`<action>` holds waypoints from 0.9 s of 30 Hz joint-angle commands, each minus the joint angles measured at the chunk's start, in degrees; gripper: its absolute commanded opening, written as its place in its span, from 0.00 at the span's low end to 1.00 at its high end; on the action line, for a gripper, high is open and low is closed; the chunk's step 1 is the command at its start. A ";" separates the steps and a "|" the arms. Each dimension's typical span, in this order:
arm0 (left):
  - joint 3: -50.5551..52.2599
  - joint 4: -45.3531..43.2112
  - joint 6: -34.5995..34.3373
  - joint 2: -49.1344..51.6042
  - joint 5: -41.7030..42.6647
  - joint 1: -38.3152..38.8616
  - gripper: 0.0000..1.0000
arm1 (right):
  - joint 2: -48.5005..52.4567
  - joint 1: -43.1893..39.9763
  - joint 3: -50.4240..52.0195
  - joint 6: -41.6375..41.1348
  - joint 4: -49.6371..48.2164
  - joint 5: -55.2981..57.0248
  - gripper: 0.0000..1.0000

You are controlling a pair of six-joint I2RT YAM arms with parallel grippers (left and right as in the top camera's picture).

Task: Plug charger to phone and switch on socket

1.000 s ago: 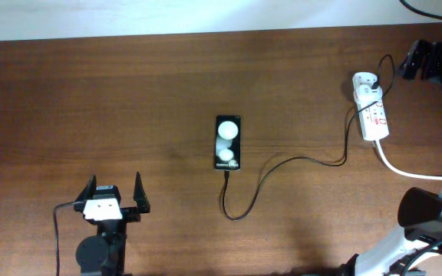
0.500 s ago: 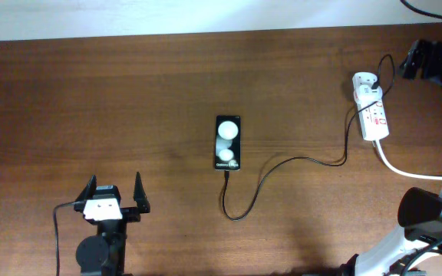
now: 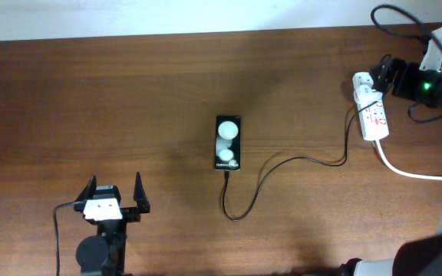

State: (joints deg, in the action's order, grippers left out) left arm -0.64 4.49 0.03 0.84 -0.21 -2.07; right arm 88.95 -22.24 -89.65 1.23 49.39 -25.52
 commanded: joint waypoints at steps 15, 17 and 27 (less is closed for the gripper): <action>0.13 0.33 0.87 -0.55 0.02 -0.39 0.99 | -42.03 14.80 59.41 -0.24 -62.14 1.44 0.99; 0.13 0.33 0.85 -0.55 0.04 -0.39 0.99 | -46.07 14.80 63.56 -0.22 -62.31 2.32 0.99; 0.13 0.35 0.85 -0.55 0.04 -0.39 0.99 | -61.66 16.72 71.93 -0.24 -61.79 5.88 0.99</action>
State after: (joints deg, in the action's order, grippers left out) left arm -0.64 4.49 0.03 0.58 -0.21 -2.07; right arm 29.87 -6.11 -20.45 1.26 -12.36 -20.53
